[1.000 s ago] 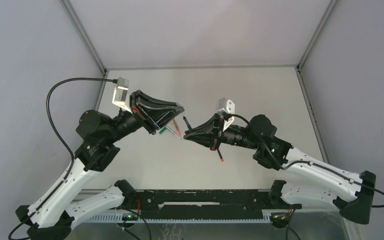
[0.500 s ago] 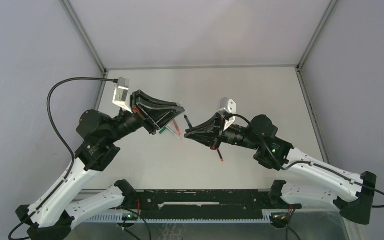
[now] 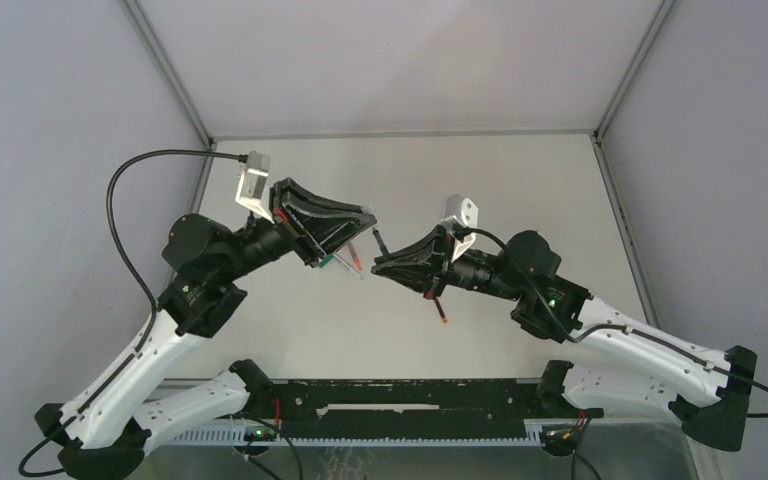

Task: Insert the pens into the pen caps
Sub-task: Insert the pen cap onto the pen.

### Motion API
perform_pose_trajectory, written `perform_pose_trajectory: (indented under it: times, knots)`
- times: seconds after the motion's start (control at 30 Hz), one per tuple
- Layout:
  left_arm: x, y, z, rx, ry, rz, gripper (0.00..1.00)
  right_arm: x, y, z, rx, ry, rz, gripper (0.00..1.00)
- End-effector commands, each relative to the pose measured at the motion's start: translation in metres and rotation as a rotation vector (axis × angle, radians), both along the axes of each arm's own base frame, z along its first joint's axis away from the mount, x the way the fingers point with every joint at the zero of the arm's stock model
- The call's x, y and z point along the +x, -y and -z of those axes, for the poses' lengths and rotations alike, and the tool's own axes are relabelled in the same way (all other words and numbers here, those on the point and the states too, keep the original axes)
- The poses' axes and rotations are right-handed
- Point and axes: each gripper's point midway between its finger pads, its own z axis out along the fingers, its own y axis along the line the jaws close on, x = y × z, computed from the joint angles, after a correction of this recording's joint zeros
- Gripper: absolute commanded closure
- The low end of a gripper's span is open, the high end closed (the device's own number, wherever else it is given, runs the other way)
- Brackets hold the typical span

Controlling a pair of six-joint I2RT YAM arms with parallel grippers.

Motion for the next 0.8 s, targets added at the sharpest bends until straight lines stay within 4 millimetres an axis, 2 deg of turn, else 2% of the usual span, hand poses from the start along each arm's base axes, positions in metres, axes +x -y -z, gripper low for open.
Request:
perform_pose_trajectory:
  times: [0.0, 0.53, 0.77]
  knots:
    - [-0.014, -0.005, -0.031, -0.054, 0.067, 0.043, 0.99, -0.005, 0.008, -0.036, 0.079, 0.057, 0.008, 1.00]
    - [-0.010, 0.005, -0.015, -0.013, 0.045, 0.075, 0.99, 0.005, 0.020, -0.049, 0.118, 0.069, 0.096, 1.00]
    - [-0.008, 0.010, -0.009, 0.007, 0.037, 0.083, 0.97, 0.010, 0.019, -0.051, 0.127, 0.074, 0.113, 1.00]
